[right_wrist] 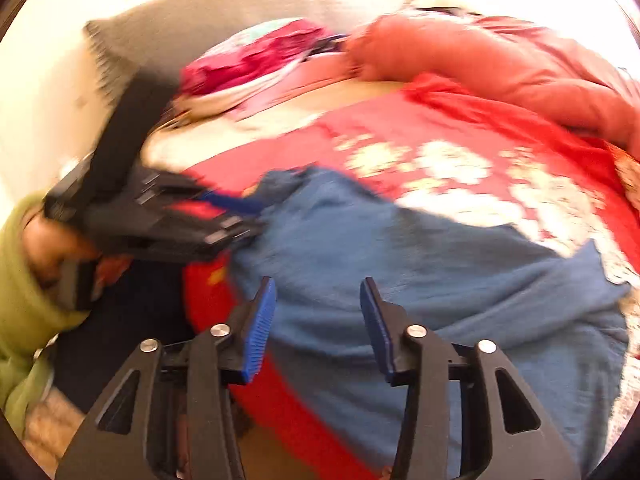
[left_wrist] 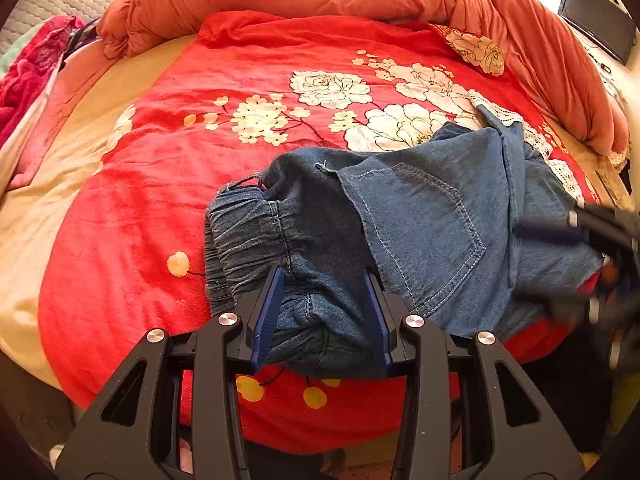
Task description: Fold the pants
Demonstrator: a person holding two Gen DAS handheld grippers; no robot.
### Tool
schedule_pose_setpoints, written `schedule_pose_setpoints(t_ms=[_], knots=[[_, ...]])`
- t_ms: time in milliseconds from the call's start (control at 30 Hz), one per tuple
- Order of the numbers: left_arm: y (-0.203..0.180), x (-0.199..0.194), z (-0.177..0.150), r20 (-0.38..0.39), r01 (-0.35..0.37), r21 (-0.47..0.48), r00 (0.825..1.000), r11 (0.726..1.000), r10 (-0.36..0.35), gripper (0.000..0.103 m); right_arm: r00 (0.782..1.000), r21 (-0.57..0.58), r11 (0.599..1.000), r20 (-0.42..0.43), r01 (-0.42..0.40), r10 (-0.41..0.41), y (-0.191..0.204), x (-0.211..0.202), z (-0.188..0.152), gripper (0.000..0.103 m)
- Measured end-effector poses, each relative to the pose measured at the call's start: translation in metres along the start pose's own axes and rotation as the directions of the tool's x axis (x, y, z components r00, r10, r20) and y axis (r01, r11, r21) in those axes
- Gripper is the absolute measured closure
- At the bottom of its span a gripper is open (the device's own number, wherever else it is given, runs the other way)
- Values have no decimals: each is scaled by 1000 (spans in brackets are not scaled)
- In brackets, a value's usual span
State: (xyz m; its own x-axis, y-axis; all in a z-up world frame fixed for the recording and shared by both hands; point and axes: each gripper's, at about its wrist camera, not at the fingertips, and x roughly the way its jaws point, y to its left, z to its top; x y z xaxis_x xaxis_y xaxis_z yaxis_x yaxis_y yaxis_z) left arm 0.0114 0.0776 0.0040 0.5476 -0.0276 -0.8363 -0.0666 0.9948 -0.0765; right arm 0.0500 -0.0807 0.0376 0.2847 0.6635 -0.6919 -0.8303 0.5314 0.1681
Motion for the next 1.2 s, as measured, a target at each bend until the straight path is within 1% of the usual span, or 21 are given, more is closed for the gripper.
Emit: schedule_pose_setpoints(t_ms=[67,167,200,267,300,333,367,467,500,533,600,633,700,767,833,933,967,1000,1067,1133,1200], knots=[[-1,0,-1,3,-7,4,1000,1000,7,71,999,55,998,-30,39,-37,-15,7,-1,54],[-1,0,0,8,-7,0,1000,1000,7,71,984,124,989,-166,79,-58,-32,35,-17,53],[-1,0,0,9,-6,0,1000,1000,6,71,984,133,988,-172,76,-53,-34,39,-21,53],[-2,-4,0,23,1,-3,1000,1000,-1,66,986,144,987,-161,71,-48,-35,36,-21,53],[-2,-9,1,34,-1,-7,999,1000,1,61,988,143,987,-148,69,-48,-34,32,-20,53],[-2,-14,0,50,-7,-13,999,1000,8,51,990,144,987,-135,68,-48,-33,29,-18,53],[-2,-20,-1,62,-13,-19,998,1000,14,47,993,148,987,-108,65,-49,-33,22,-18,53],[-1,-38,-3,98,-5,-27,995,1000,8,47,996,180,980,-36,86,-81,-43,2,-14,53],[-3,-47,-3,118,-13,-25,993,1000,16,44,995,199,975,-7,97,-97,-48,-6,-12,52],[-4,-52,-2,132,-15,-22,991,1000,18,41,992,227,967,25,115,-124,-56,-18,-10,46],[-12,-63,4,171,14,-17,985,1000,-10,37,984,261,954,55,151,-171,-66,-29,-2,42],[-16,-66,7,184,34,-12,982,999,-31,32,978,274,946,65,172,-197,-72,-35,-2,42],[-26,-66,15,196,59,5,979,998,-59,30,967,321,925,79,205,-241,-88,-46,-3,42],[-44,-57,23,182,80,43,979,996,-86,30,953,383,894,93,233,-287,-105,-60,-6,39],[-64,-44,32,159,113,81,979,990,-125,30,925,399,864,90,308,-370,-115,-70,-7,27],[-91,-22,43,112,173,129,976,977,-188,30,875,356,834,79,423,-478,-123,-83,-12,26],[-102,-13,46,86,194,144,974,970,-208,30,848,346,811,74,472,-525,-127,-86,-13,26],[-109,-7,47,72,210,159,972,965,-223,30,834,353,795,69,493,-548,-133,-89,-16,26],[-129,9,51,31,251,198,965,948,-262,32,842,388,792,71,471,-535,-144,-94,-20,26],[-145,25,56,-15,289,226,956,930,-294,43,850,426,786,68,448,-522,-153,-94,-23,26],[-153,39,59,-49,296,233,955,926,-293,50,852,439,780,59,445,-520,-162,-95,-22,26]])
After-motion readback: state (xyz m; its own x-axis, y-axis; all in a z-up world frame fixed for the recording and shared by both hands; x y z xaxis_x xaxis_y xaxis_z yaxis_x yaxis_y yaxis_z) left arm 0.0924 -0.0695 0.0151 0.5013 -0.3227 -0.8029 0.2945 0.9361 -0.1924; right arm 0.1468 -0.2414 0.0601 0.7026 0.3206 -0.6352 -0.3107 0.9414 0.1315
